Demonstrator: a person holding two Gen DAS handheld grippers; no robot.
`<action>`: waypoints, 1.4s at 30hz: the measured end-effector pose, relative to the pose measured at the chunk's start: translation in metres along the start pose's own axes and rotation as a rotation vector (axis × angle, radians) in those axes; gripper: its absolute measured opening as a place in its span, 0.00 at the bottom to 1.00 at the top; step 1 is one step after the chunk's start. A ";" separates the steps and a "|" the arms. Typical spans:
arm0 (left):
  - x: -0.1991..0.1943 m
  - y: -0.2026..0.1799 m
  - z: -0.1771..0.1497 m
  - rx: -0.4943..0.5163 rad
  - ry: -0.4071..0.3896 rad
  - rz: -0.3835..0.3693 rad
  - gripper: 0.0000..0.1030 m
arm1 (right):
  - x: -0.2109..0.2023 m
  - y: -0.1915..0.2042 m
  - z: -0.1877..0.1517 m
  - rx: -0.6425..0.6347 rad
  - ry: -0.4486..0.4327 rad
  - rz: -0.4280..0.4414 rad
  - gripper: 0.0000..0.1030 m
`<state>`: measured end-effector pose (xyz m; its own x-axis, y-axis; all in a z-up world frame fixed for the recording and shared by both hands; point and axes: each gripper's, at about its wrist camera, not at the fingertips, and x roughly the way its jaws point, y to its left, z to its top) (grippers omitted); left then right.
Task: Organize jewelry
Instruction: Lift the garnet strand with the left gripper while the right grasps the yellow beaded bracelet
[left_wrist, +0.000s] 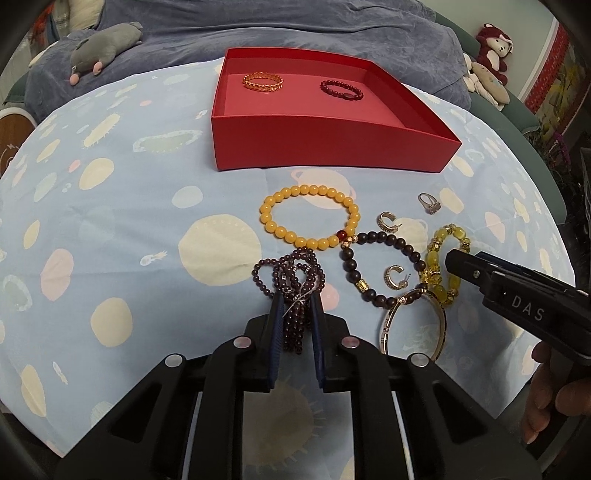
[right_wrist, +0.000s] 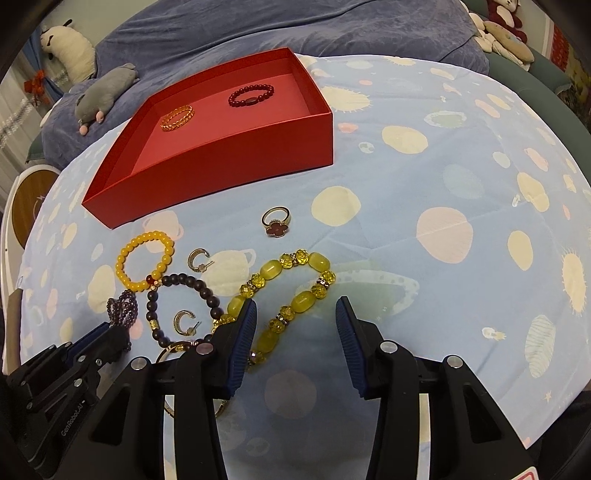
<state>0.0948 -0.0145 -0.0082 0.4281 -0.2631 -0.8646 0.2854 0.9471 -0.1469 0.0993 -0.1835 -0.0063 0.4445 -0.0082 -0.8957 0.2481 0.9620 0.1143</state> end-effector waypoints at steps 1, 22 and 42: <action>0.000 0.000 0.000 -0.003 0.001 0.000 0.14 | 0.001 0.001 -0.001 -0.007 0.001 -0.009 0.41; -0.014 -0.001 -0.004 -0.004 0.011 0.043 0.09 | -0.028 -0.033 -0.014 0.008 -0.027 -0.034 0.08; -0.087 0.007 0.012 -0.018 -0.068 -0.009 0.01 | -0.118 -0.024 0.009 -0.046 -0.159 0.075 0.08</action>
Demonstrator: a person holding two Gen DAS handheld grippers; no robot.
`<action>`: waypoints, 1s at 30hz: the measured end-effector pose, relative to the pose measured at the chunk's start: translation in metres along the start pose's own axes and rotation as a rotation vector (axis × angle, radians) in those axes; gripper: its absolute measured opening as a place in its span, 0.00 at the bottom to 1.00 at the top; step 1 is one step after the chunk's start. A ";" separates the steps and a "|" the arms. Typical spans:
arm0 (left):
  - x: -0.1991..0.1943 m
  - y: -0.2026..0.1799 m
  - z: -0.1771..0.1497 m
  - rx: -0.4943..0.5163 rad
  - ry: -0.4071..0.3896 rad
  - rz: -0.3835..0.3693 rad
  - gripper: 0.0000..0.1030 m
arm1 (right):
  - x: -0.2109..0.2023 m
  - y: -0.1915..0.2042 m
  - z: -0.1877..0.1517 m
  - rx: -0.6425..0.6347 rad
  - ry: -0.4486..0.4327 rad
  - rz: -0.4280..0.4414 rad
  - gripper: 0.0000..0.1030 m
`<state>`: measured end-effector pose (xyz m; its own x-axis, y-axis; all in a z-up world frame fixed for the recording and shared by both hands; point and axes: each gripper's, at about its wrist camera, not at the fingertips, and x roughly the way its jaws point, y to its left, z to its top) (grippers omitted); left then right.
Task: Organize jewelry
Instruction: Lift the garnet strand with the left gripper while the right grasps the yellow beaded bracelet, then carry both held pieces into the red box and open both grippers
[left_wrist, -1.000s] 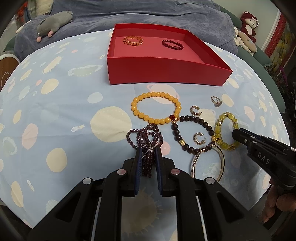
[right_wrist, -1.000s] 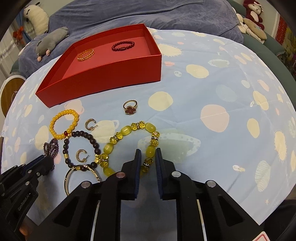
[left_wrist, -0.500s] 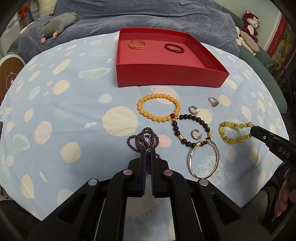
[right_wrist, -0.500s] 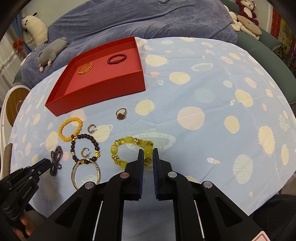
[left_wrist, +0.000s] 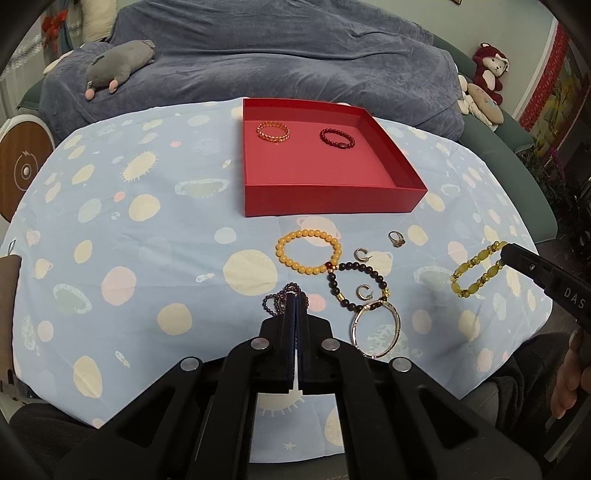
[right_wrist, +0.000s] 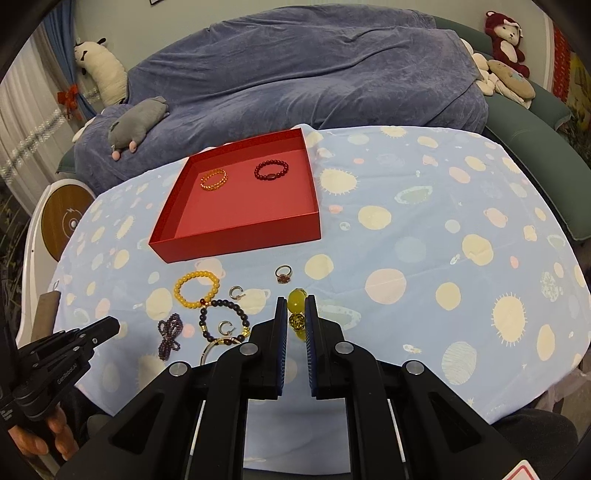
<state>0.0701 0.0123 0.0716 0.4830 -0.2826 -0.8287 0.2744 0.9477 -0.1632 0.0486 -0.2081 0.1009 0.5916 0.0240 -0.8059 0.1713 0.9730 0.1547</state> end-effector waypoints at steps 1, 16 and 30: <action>0.002 0.001 0.000 -0.004 0.005 -0.010 0.01 | 0.001 0.000 -0.001 0.002 0.002 0.002 0.08; 0.082 -0.001 -0.021 -0.017 0.144 0.005 0.13 | 0.025 0.004 -0.016 0.002 0.066 0.009 0.08; 0.041 -0.015 -0.001 0.006 0.092 0.015 0.09 | 0.016 0.014 -0.008 -0.026 0.050 0.030 0.08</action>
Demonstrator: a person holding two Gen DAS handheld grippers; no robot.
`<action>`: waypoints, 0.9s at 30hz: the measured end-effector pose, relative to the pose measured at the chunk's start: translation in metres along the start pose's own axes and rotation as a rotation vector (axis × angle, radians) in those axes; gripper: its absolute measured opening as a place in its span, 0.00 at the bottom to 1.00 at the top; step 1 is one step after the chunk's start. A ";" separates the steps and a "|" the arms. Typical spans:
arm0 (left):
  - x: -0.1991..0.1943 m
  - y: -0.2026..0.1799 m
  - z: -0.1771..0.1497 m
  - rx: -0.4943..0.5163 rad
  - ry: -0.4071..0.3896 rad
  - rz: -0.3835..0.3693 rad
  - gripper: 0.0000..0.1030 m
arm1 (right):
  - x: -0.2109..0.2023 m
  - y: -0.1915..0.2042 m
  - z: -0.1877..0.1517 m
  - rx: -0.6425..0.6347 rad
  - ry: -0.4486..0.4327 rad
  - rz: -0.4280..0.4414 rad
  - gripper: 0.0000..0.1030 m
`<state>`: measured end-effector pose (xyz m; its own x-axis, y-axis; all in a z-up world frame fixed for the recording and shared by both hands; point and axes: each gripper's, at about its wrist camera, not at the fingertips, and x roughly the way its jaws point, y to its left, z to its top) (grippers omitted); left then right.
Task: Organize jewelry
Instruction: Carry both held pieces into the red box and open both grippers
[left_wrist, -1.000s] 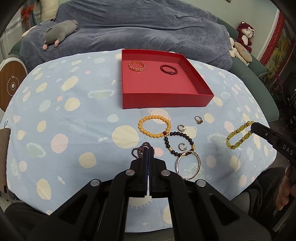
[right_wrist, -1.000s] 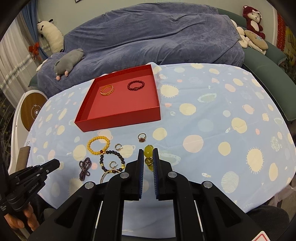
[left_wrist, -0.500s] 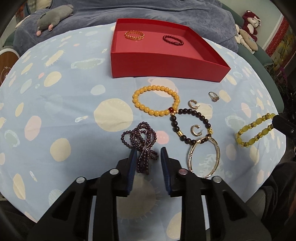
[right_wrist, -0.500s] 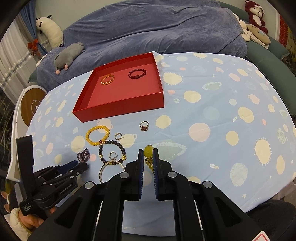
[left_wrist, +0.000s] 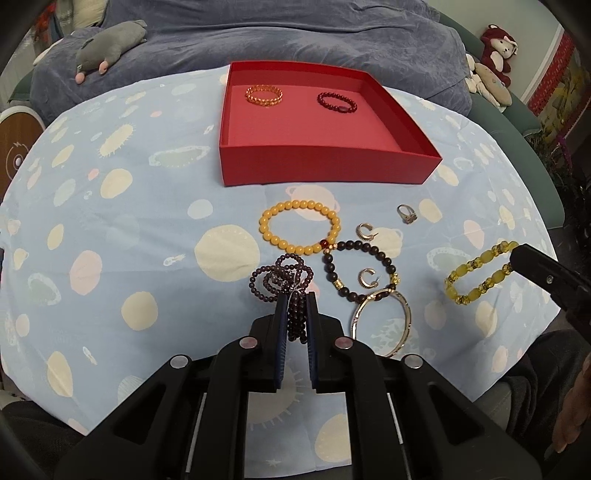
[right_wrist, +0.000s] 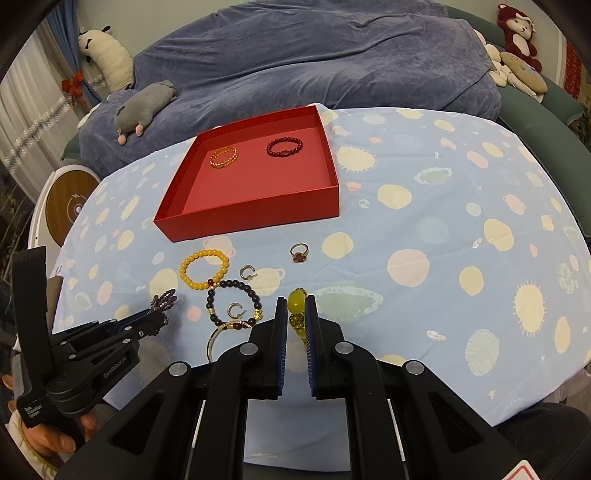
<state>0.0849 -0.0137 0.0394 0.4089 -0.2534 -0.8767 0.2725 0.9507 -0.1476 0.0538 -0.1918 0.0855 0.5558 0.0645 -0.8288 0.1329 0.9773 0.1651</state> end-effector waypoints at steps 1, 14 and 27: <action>-0.006 -0.002 0.003 0.005 -0.008 0.001 0.09 | -0.002 0.001 0.003 -0.005 -0.005 0.003 0.08; -0.052 -0.024 0.091 0.082 -0.128 -0.033 0.09 | -0.009 0.031 0.096 -0.107 -0.089 0.111 0.08; 0.035 -0.010 0.189 0.071 -0.078 -0.136 0.09 | 0.096 0.032 0.188 -0.042 -0.028 0.261 0.08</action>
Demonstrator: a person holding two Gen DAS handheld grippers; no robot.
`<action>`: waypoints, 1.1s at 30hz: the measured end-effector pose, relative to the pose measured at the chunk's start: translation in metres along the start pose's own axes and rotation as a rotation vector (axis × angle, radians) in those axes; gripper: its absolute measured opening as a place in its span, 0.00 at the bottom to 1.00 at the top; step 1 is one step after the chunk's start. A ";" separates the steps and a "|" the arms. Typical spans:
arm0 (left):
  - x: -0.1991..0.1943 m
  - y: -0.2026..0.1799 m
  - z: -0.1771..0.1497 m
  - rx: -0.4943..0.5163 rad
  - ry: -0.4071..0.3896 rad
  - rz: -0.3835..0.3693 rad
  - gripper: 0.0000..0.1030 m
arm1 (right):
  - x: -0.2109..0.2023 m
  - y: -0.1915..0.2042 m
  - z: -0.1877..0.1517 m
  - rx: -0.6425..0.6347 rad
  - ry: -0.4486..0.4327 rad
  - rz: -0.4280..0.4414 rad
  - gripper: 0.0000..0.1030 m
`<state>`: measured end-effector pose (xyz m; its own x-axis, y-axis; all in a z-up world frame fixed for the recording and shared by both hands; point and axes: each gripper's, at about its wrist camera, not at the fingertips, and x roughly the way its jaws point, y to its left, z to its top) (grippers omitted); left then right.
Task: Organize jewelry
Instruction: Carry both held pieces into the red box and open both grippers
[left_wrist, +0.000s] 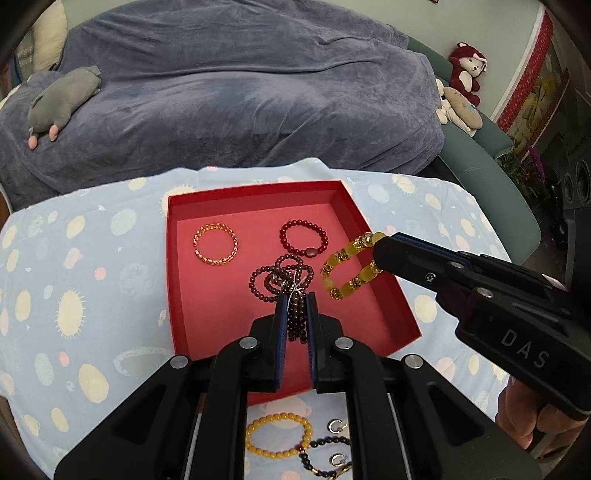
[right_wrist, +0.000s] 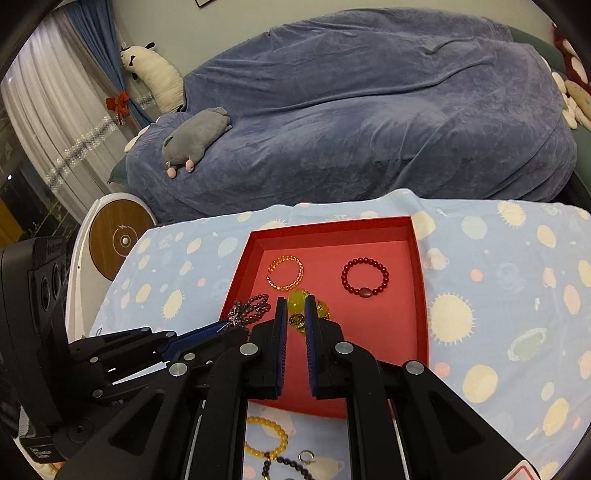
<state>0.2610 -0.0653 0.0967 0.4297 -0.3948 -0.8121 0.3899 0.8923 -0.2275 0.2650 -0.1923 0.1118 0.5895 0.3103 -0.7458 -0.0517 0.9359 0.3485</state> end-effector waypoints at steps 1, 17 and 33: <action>0.011 0.006 0.001 -0.016 0.013 -0.002 0.09 | 0.012 -0.006 0.000 0.014 0.017 0.001 0.08; 0.065 0.043 -0.004 -0.067 0.021 0.096 0.46 | 0.070 -0.048 -0.007 -0.047 0.065 -0.214 0.28; -0.027 0.020 -0.052 -0.067 -0.068 0.088 0.58 | -0.026 -0.015 -0.068 -0.062 -0.001 -0.212 0.37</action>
<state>0.2148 -0.0252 0.0859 0.5150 -0.3266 -0.7926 0.2940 0.9358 -0.1946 0.1958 -0.2026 0.0871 0.5934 0.1056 -0.7980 0.0240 0.9886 0.1486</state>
